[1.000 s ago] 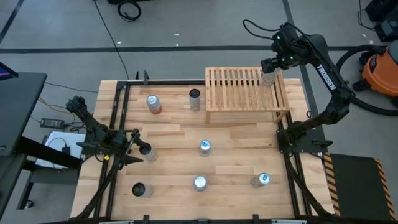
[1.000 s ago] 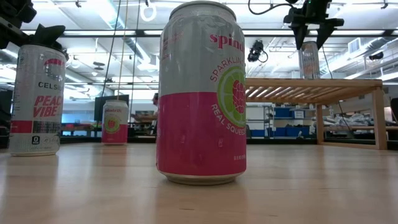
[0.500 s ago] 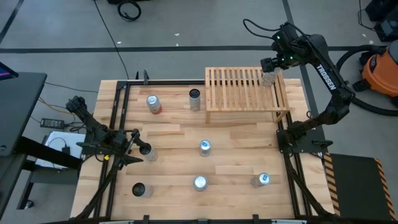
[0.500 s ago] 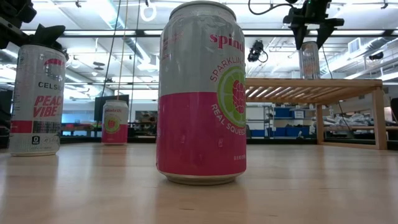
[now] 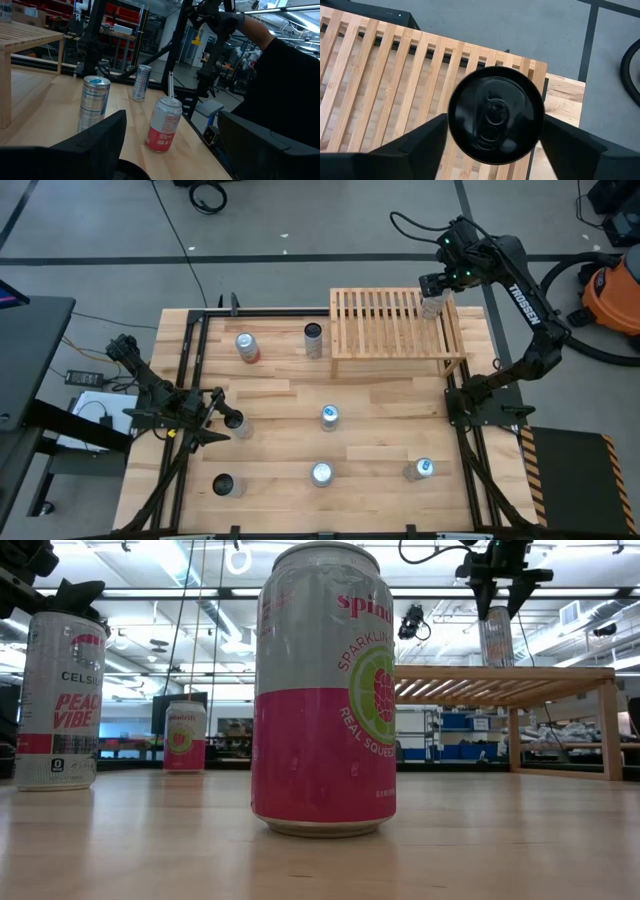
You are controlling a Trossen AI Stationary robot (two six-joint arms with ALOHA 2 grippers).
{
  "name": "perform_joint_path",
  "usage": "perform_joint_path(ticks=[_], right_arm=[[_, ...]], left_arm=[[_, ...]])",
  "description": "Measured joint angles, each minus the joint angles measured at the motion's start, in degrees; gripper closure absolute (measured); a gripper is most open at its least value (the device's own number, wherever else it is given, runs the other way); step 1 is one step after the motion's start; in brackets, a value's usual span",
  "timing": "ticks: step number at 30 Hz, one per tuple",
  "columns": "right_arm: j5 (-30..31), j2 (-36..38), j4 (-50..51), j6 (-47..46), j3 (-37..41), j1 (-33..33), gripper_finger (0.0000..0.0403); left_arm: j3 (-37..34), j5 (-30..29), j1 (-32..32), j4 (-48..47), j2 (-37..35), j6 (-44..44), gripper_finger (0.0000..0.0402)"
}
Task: Place canned beverage on shelf
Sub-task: Put the bottom white-yellow soda can on the shelf
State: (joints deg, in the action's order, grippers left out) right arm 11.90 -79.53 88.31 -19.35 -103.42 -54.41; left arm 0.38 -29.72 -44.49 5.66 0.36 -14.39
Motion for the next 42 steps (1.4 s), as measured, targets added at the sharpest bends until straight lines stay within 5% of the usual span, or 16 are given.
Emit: perform_joint_path(ticks=[5,14,42], right_arm=[[0.0,0.0,0.0,0.0,0.0,0.0,0.0131],[-1.1,0.0,1.1,2.6,0.0,0.0,0.0102],[-2.4,0.4,1.6,3.5,0.0,0.1,0.0106]], left_arm=[[0.0,0.0,0.0,0.0,0.0,0.0,0.0086],[0.0,0.0,0.0,0.0,0.0,0.0,0.0086],[0.0,0.0,0.0,0.0,0.0,0.0,0.0086]])
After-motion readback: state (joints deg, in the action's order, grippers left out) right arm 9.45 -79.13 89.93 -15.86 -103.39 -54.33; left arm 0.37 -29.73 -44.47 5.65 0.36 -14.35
